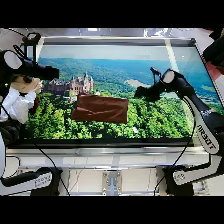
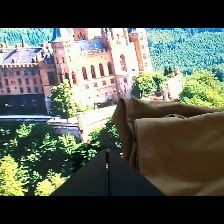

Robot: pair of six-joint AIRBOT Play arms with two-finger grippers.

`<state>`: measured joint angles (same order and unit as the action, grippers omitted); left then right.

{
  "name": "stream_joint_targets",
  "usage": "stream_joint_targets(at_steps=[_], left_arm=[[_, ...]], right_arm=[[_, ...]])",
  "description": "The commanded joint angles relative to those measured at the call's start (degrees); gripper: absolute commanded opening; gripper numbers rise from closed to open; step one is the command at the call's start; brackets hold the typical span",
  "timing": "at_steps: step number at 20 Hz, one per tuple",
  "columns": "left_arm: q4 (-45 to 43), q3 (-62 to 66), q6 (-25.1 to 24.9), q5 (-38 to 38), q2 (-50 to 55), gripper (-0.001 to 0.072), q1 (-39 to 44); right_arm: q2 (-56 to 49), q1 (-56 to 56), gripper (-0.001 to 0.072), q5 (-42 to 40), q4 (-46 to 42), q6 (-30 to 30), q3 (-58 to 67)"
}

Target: Fold the shirts.

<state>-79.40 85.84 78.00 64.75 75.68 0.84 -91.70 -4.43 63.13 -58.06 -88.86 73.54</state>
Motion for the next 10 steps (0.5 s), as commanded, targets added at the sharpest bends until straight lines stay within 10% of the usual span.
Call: stream_joint_targets(at_steps=[1, 8, 10], left_arm=[[0.6, 0.0, 0.0, 0.0, 0.1, 0.0015, 0.1], [0.6, 0.0, 0.0, 0.1, 0.1, 0.0016, 0.2], [0.6, 0.0, 0.0, 0.1, 0.1, 0.0015, 0.3]], right_arm=[[-4.4, 5.3, 0.0691, -0.3, 21.4, 12.6, -8.3], [-12.4, -1.5, 0.0676, -2.3, 32.3, 18.0, -7.8], [-13.8, -4.7, 0.0553, -2.4, 33.4, 18.0, -6.3]])
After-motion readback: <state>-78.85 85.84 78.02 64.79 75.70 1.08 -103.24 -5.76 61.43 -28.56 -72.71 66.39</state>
